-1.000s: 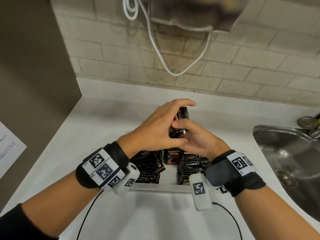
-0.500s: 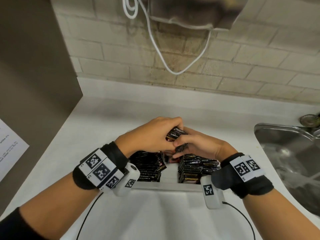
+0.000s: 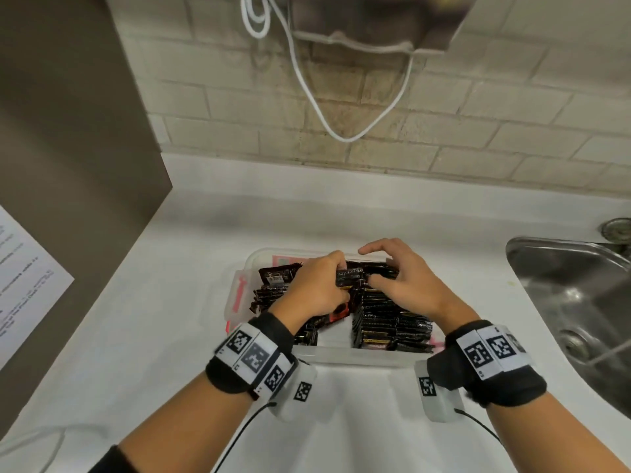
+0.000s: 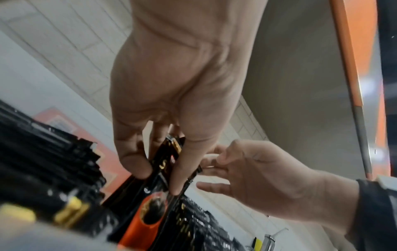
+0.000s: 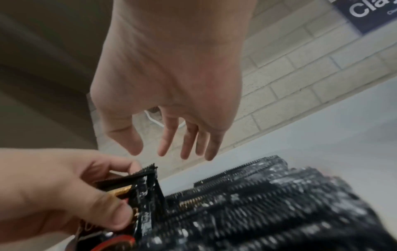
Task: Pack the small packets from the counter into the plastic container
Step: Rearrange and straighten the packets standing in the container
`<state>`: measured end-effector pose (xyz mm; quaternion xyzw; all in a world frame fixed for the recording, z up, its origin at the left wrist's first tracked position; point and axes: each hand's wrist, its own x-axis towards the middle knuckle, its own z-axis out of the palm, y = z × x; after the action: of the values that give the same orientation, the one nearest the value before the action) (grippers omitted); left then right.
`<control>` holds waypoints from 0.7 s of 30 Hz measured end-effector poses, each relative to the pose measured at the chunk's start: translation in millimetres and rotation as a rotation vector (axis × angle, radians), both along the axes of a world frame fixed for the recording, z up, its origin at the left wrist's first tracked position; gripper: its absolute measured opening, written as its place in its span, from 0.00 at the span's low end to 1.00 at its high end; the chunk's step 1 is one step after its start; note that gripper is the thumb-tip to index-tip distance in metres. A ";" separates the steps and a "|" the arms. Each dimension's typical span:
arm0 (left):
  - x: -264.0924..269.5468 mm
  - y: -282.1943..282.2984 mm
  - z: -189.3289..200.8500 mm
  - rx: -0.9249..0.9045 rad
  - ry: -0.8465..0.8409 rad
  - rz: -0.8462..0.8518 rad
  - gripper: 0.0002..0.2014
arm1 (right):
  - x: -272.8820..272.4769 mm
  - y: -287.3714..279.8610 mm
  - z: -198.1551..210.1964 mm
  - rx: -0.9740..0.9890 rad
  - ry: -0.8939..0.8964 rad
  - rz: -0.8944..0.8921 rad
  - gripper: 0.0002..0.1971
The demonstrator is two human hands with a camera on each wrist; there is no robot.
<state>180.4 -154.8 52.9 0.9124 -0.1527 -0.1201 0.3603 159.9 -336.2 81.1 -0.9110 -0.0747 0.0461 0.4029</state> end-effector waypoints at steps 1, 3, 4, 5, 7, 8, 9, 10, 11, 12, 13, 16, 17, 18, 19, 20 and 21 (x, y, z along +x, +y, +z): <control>-0.9 -4.4 -2.4 0.021 -0.013 0.001 0.16 | -2.9 -0.7 -3.2 -0.039 -0.036 0.022 0.22; -3.4 -12.7 -6.8 0.078 -0.048 0.014 0.18 | -6.8 -2.1 -11.5 -0.096 -0.052 0.068 0.28; -4.6 -16.4 -8.8 0.111 -0.060 0.026 0.19 | -8.5 -2.6 -16.1 -0.126 -0.036 0.091 0.31; -6.1 -19.6 -10.8 0.143 -0.065 0.038 0.20 | -10.2 -3.2 -20.7 -0.166 -0.022 0.116 0.35; -9.6 -25.3 -14.8 0.190 -0.067 0.058 0.25 | -11.9 -3.9 -30.2 -0.263 -0.030 0.165 0.41; -11.4 -27.8 -16.4 0.201 -0.073 0.070 0.28 | -12.0 -3.9 -34.6 -0.315 -0.045 0.180 0.43; -13.0 -30.4 -17.7 0.201 -0.083 0.086 0.31 | -12.0 -4.0 -39.0 -0.367 -0.058 0.189 0.44; -14.3 -32.3 -18.4 0.194 -0.090 0.109 0.33 | -11.7 -4.0 -43.2 -0.421 -0.070 0.195 0.45; -15.0 -33.9 -18.6 0.183 -0.093 0.134 0.34 | -11.2 -4.3 -47.5 -0.475 -0.085 0.201 0.45; -15.3 -34.8 -19.0 0.166 -0.091 0.155 0.35 | -11.0 -4.7 -51.9 -0.531 -0.101 0.210 0.45; -15.6 -34.6 -19.1 0.140 -0.082 0.167 0.36 | -11.2 -5.2 -56.2 -0.585 -0.119 0.219 0.44; -14.5 -29.0 -20.7 0.029 -0.040 0.177 0.37 | -12.3 -6.2 -65.6 -0.690 -0.159 0.225 0.41; -13.9 -26.3 -21.2 -0.003 -0.017 0.183 0.38 | -12.5 -6.1 -67.3 -0.703 -0.161 0.223 0.40; -12.8 -23.2 -21.1 -0.028 0.007 0.188 0.39 | -12.3 -6.1 -68.3 -0.713 -0.161 0.222 0.40; -11.5 -19.9 -20.4 -0.047 0.038 0.191 0.40 | -12.0 -5.8 -68.8 -0.723 -0.160 0.222 0.39; -10.3 -16.5 -19.4 -0.070 0.078 0.188 0.40 | -11.8 -5.6 -68.8 -0.731 -0.157 0.222 0.39; -9.7 -13.6 -18.2 -0.103 0.130 0.179 0.42 | -11.3 -5.4 -68.6 -0.737 -0.152 0.222 0.39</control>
<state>170.7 -168.4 34.7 0.8929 -0.0526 -0.1384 0.4252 148.6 -341.6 12.5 -0.9818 -0.1812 0.0455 0.0344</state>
